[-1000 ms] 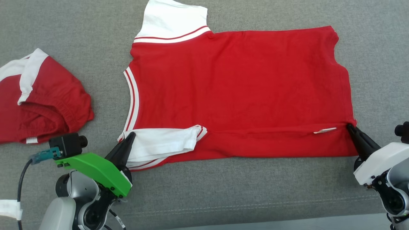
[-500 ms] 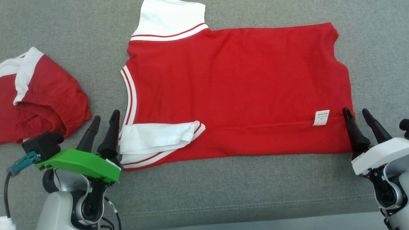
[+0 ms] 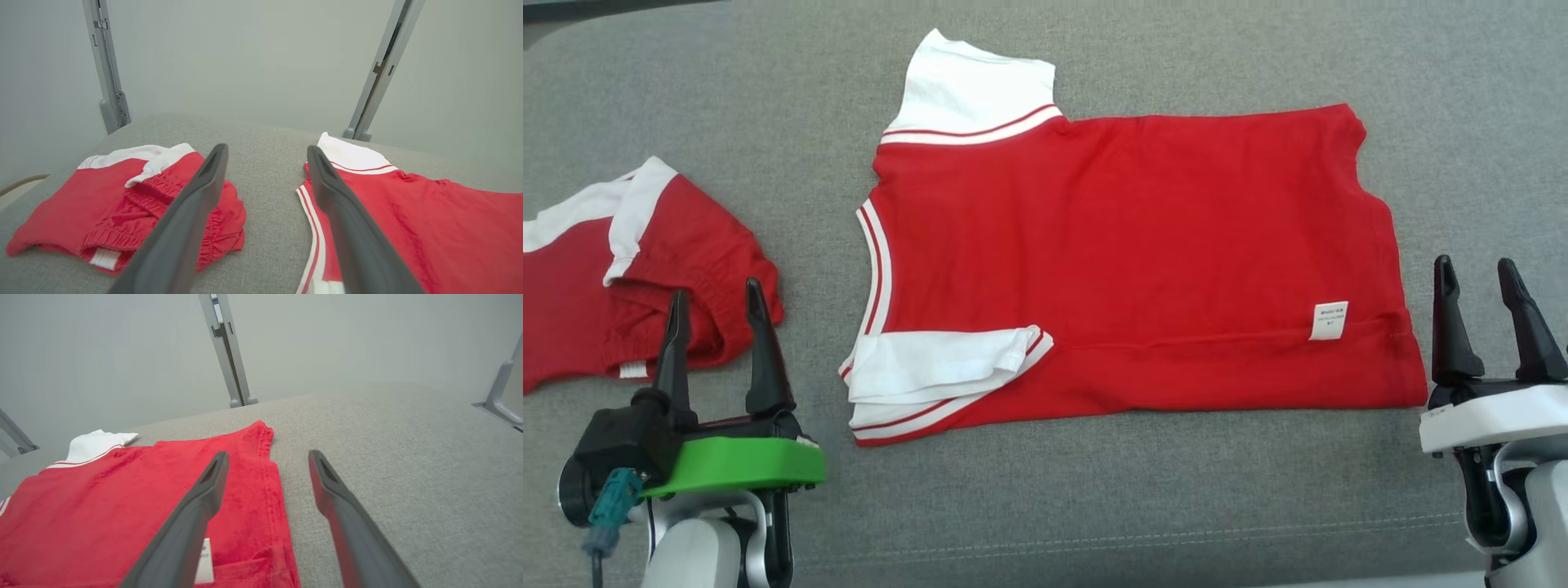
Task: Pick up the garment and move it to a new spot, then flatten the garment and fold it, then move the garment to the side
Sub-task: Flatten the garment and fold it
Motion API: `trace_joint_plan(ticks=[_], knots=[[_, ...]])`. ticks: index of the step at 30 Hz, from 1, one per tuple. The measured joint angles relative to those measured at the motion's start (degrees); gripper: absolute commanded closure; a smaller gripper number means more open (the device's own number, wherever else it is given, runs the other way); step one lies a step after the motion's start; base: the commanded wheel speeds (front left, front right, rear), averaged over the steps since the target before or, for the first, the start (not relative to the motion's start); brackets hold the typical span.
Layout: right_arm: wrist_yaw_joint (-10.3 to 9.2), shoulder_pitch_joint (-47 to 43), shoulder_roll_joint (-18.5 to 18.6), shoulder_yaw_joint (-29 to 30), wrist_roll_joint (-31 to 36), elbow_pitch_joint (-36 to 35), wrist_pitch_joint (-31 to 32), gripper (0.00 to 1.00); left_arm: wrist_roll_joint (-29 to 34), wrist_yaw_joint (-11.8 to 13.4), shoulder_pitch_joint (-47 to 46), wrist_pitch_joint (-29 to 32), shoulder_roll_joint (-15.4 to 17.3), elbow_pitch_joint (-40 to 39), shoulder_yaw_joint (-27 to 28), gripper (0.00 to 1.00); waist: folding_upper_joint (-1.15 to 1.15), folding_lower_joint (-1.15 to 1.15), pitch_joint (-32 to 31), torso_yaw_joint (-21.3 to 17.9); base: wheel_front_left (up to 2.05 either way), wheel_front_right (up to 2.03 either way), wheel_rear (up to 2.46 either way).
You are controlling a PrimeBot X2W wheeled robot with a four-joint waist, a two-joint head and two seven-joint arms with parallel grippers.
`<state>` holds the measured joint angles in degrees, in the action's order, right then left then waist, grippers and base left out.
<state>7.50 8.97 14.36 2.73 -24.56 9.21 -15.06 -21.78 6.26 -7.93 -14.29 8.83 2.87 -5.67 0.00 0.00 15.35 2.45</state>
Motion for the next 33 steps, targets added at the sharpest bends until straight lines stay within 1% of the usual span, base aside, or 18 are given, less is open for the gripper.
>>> trace_joint_plan(ticks=[2,5,8,14,23,26,33], knots=[[0.0,-1.05,-1.33,0.42,3.11,-1.97,-0.01,0.0,1.89,0.29,0.63,-0.42,0.26,0.04,-0.09,0.0,0.0,0.0,-1.05,-0.03,0.0,0.0,0.0],[0.0,-2.32,-2.69,0.04,5.73,-3.96,-0.01,0.0,4.42,0.35,1.42,-0.49,0.35,0.15,-0.26,0.0,0.0,0.0,-2.6,-0.08,0.0,0.0,0.0],[0.0,-4.04,-3.44,-0.33,7.6,-4.92,-0.01,0.0,6.6,0.23,2.54,-0.52,0.38,0.27,-0.53,0.0,0.0,0.0,-4.12,-0.06,0.0,0.0,0.0],[0.0,-8.11,-5.05,-0.94,10.4,-5.82,-0.01,0.0,9.07,-0.67,6.28,-0.59,-0.05,1.64,-1.63,0.0,0.0,0.0,-7.19,0.1,0.0,0.0,0.0],[0.0,-12.8,-6.89,-0.42,12.51,-6.46,-0.01,0.0,10.24,-2.3,10.01,-0.66,-0.75,3.59,-2.98,0.0,0.0,0.0,-11.03,0.14,0.0,0.0,0.0],[0.0,-14.05,-7.2,-1.18,13.27,-6.64,-0.01,0.0,10.24,-2.98,10.79,-0.66,-0.89,4.3,-3.39,0.0,0.0,0.0,-12.1,0.07,0.0,0.0,0.0],[0.0,-14.72,-7.95,-2.63,13.89,-7.05,-0.01,0.0,10.24,-3.57,10.85,-0.66,-0.94,5.25,-2.99,0.0,0.0,0.0,-13.34,-0.25,0.0,0.0,0.0]])
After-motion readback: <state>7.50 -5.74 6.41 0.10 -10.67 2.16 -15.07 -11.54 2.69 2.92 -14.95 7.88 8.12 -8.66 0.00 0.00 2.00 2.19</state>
